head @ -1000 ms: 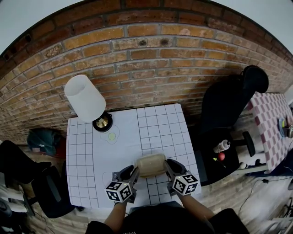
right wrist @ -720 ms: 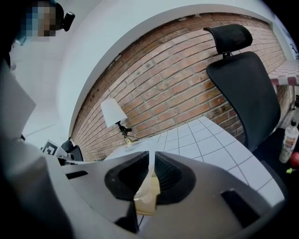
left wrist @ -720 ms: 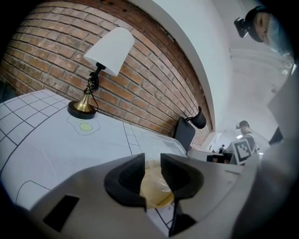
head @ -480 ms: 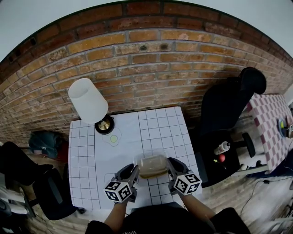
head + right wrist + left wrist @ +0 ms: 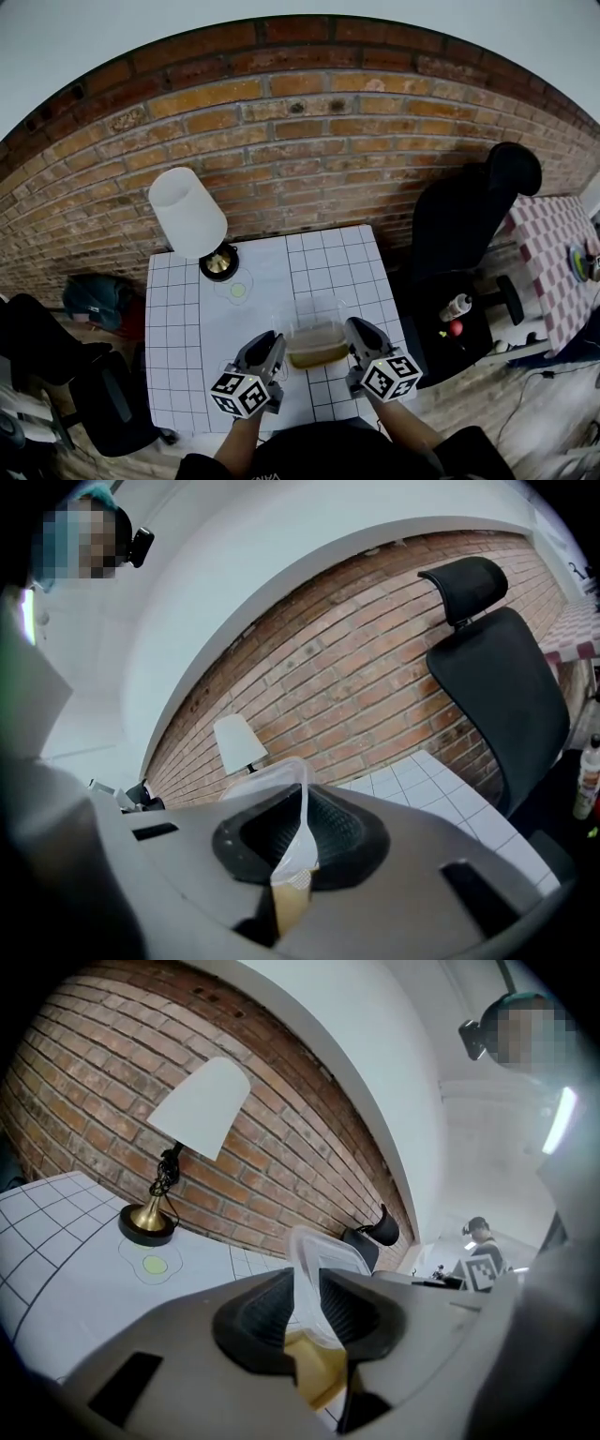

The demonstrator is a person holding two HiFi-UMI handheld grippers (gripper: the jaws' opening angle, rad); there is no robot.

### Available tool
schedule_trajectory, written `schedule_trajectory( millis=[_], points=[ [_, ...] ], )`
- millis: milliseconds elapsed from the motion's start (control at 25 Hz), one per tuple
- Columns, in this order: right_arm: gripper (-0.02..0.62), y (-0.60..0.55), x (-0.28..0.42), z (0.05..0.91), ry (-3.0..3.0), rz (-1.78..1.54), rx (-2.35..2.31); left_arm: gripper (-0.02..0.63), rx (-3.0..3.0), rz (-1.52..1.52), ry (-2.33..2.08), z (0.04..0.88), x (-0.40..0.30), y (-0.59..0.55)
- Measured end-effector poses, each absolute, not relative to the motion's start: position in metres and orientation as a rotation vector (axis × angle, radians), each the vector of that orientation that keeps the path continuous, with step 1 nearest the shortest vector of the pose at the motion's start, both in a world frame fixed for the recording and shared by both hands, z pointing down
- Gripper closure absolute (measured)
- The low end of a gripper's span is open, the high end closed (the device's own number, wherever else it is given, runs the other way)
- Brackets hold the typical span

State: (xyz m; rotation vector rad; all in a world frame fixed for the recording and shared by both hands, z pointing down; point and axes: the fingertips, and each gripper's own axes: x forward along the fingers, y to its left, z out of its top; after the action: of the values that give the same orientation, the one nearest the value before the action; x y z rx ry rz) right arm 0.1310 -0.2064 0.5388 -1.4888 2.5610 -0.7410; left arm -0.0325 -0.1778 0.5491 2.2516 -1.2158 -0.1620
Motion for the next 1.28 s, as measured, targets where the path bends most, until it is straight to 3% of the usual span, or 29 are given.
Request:
schedule_trajectory(
  millis=[1280],
  points=[
    [0.577, -0.193, 0.084, 0.423, 2.478, -0.525, -1.342, 0.531, 2.435, -0.363, -1.235, 0.433, -0.083, -0.165]
  ],
)
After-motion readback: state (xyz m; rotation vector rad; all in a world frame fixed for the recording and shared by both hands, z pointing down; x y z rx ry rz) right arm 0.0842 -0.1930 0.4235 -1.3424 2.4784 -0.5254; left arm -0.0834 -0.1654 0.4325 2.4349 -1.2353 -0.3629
